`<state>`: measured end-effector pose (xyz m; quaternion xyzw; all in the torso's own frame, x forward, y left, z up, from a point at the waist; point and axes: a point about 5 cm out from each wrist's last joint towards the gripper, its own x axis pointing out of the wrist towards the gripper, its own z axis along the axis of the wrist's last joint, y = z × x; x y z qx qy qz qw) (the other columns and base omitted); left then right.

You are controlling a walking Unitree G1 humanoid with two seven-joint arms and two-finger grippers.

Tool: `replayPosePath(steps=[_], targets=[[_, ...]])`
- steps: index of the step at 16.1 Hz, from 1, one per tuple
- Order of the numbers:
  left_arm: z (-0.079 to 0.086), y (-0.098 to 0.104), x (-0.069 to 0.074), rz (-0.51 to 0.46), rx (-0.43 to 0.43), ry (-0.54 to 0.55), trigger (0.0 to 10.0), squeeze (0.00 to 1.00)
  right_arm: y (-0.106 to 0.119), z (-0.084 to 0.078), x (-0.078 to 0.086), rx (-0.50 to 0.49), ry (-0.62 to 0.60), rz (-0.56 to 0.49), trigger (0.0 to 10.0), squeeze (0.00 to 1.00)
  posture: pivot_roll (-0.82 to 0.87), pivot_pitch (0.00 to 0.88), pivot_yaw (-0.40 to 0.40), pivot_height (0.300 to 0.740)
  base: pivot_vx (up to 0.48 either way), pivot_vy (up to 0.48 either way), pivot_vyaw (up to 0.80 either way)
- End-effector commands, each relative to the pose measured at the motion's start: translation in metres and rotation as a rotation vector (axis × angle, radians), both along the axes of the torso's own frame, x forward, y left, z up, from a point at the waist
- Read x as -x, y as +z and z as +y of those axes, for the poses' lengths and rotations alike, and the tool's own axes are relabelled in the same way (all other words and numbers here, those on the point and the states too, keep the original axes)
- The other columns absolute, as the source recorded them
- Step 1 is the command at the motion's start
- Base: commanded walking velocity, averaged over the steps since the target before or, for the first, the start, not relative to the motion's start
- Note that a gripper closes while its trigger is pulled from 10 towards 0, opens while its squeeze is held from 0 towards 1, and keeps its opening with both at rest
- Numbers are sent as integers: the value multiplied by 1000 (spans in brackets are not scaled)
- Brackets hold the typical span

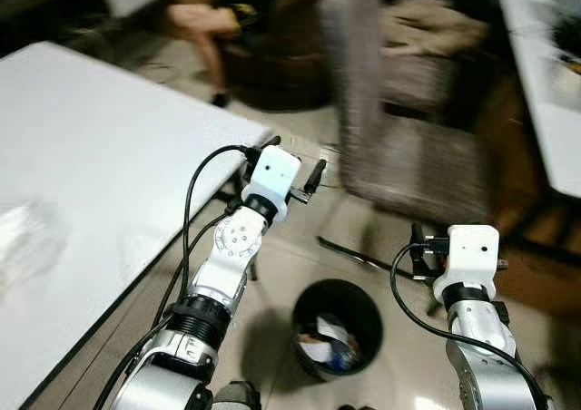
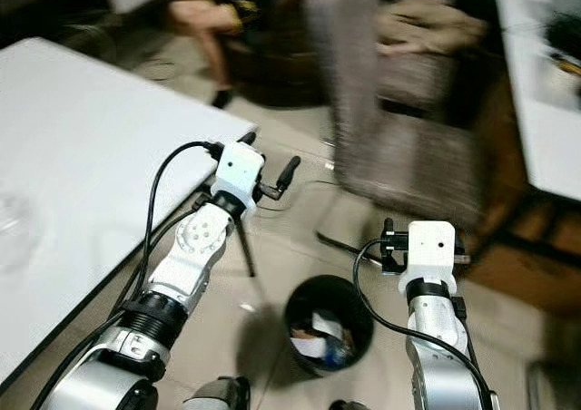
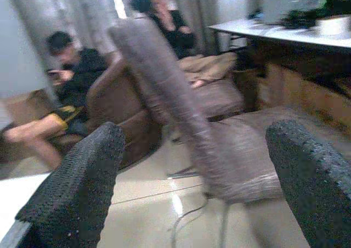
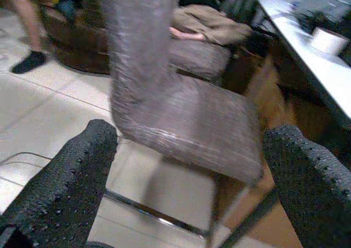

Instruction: Picking trash to rubbish bin

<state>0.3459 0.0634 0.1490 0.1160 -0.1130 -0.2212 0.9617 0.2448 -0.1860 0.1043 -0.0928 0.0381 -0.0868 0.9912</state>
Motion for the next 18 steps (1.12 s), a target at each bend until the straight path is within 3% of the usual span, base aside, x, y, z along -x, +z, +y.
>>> replayPosePath(steps=[1, 8, 18], targets=[[-5, -1, 1, 5, -13, -9, 10000, 0, 5, -1, 1, 5, -2, -16, 10000, 0, 101, 83, 7, 740, 0, 0, 800], [-8, -2, 1, -10, -74, -4, 10000, 0, 4, 1, 0, 1, 9, -11, 10000, 0, 98, 80, 3, 740, 0, 0, 800], [-11, -12, 4, 40, -123, -26, 10000, 0, -1, 2, 1, -15, 1, 3, 10000, 0, 100, 89, 13, 740, 0, 0, 800]])
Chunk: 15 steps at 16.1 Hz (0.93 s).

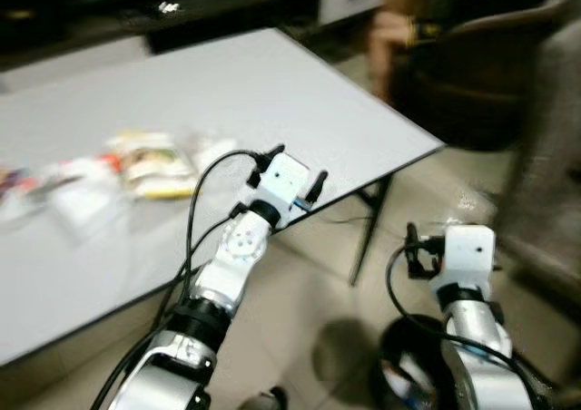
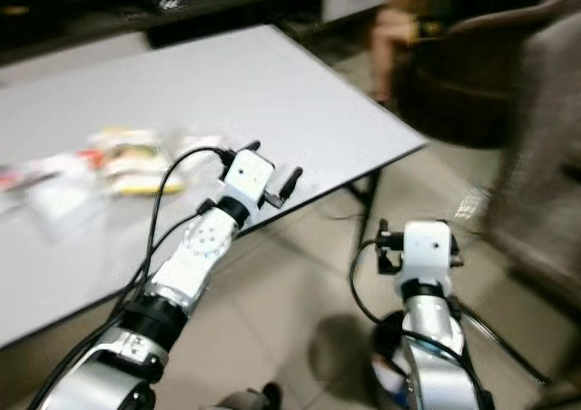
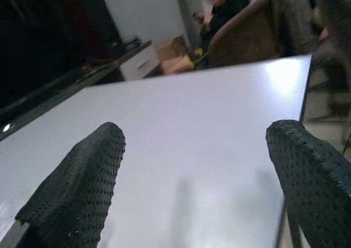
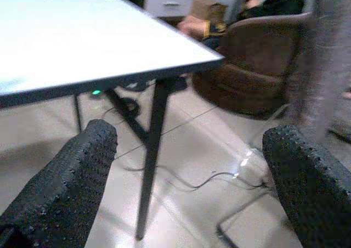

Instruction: Picking trash to rubbish bin

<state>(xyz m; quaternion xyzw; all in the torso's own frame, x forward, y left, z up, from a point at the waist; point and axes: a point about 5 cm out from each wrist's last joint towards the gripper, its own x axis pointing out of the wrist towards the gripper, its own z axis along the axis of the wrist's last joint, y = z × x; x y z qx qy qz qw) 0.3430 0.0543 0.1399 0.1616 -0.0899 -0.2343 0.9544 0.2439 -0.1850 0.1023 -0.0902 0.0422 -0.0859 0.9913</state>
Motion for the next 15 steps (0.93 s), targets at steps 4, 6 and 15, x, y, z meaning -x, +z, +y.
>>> replayPosePath(steps=[4, 6, 15], targets=[[-2, -6, 2, 31, -25, -16, 10000, 0, -1, 0, 1, -10, -3, 1, 10000, 0, 99, 91, 15, 740, 0, 0, 800], [-2, -7, 3, 33, -26, -19, 10000, 0, -2, 0, 2, -11, -4, 4, 10000, 0, 99, 91, 17, 740, 0, 0, 800], [-3, -9, 3, 45, -44, -25, 10000, 0, -2, 0, 3, -11, -9, 6, 10000, 0, 93, 94, 23, 740, 0, 0, 800]])
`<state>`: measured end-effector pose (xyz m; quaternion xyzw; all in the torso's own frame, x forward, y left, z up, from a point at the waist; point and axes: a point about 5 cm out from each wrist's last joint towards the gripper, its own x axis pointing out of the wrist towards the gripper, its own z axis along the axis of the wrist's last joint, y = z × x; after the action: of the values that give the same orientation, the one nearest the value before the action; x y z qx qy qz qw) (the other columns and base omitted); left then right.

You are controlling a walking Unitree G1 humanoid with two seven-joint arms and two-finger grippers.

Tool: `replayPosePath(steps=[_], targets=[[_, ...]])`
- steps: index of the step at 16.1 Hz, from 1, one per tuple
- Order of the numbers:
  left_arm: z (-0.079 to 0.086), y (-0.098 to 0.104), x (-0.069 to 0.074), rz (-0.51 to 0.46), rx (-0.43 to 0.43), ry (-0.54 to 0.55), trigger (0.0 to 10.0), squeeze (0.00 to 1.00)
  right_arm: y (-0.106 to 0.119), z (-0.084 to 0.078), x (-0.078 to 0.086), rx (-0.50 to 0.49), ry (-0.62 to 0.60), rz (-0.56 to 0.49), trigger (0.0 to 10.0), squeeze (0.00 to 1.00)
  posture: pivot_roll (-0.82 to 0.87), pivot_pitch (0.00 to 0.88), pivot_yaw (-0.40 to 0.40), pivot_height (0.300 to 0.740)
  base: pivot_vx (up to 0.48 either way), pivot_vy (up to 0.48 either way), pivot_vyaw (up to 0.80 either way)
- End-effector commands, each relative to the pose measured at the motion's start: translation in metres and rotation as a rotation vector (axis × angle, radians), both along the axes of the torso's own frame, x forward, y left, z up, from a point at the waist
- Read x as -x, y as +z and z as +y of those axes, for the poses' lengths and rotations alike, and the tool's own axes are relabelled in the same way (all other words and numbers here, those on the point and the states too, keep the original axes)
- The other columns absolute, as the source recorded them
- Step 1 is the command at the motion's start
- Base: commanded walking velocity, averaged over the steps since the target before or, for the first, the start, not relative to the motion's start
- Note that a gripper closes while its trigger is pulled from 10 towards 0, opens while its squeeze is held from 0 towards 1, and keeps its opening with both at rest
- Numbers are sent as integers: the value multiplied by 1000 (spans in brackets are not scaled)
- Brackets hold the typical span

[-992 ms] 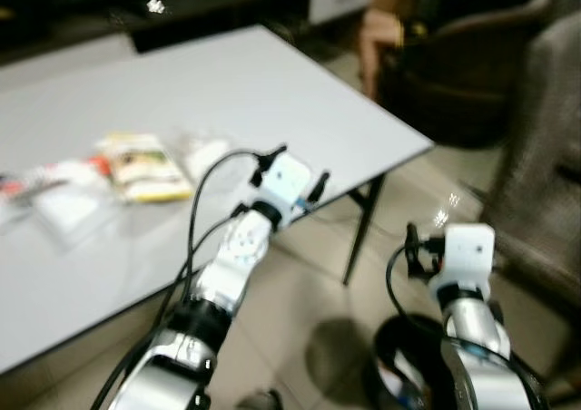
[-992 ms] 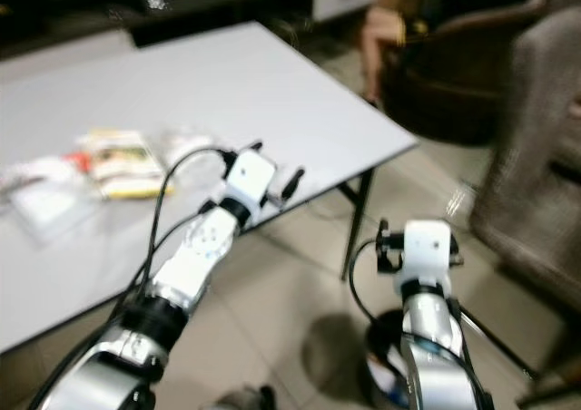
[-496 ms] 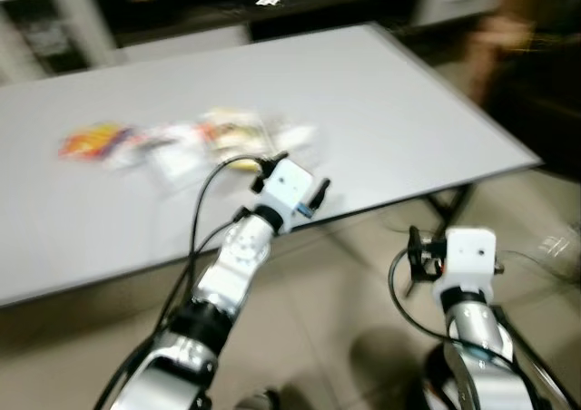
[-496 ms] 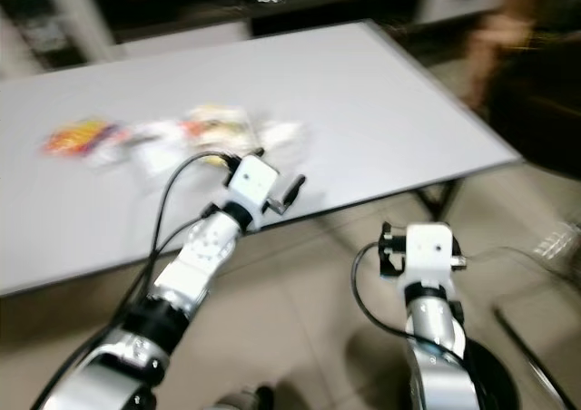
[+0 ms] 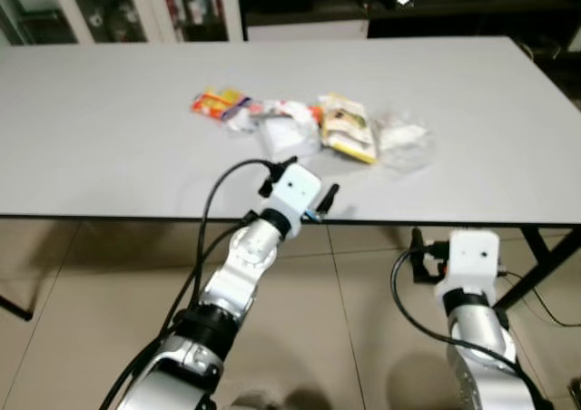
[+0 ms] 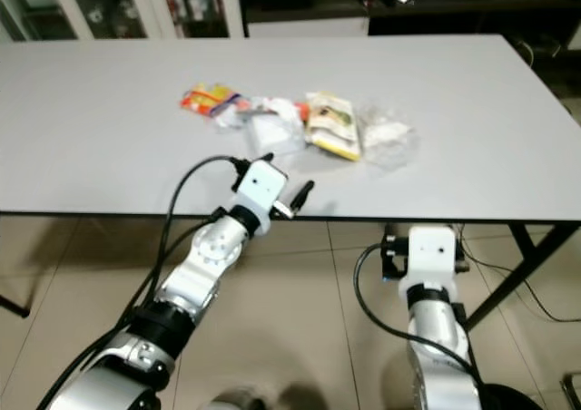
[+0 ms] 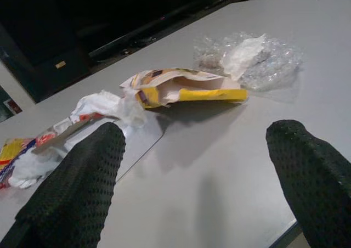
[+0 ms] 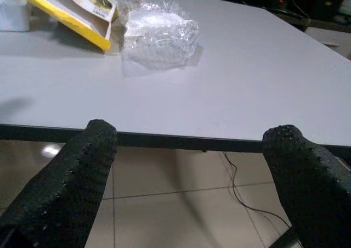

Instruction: Picking trash to rubbish bin

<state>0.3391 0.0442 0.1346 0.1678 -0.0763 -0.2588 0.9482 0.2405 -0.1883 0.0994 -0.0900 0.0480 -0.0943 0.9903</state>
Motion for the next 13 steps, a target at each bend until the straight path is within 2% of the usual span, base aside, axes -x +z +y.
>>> replayPosePath(steps=[1, 2, 6, 13], targets=[[8, -4, -1, 17, -19, 20, 10000, 0, 1, 3, 0, -10, 8, -4, 10000, 0, 93, 94, 23, 740, 0, 0, 800], [8, -4, -1, 21, -6, 19, 10000, 0, 1, 3, 0, -12, 10, -6, 10000, 0, 94, 95, 24, 740, 0, 0, 800], [12, -4, -9, 99, 74, 47, 10000, 0, 1, 4, 0, -29, 10, -12, 10000, 0, 94, 95, 24, 740, 0, 0, 0], [17, -9, -11, 130, 97, 74, 10000, 0, 2, 3, 0, -30, 13, -14, 10000, 0, 89, 90, 20, 740, 0, 0, 0]])
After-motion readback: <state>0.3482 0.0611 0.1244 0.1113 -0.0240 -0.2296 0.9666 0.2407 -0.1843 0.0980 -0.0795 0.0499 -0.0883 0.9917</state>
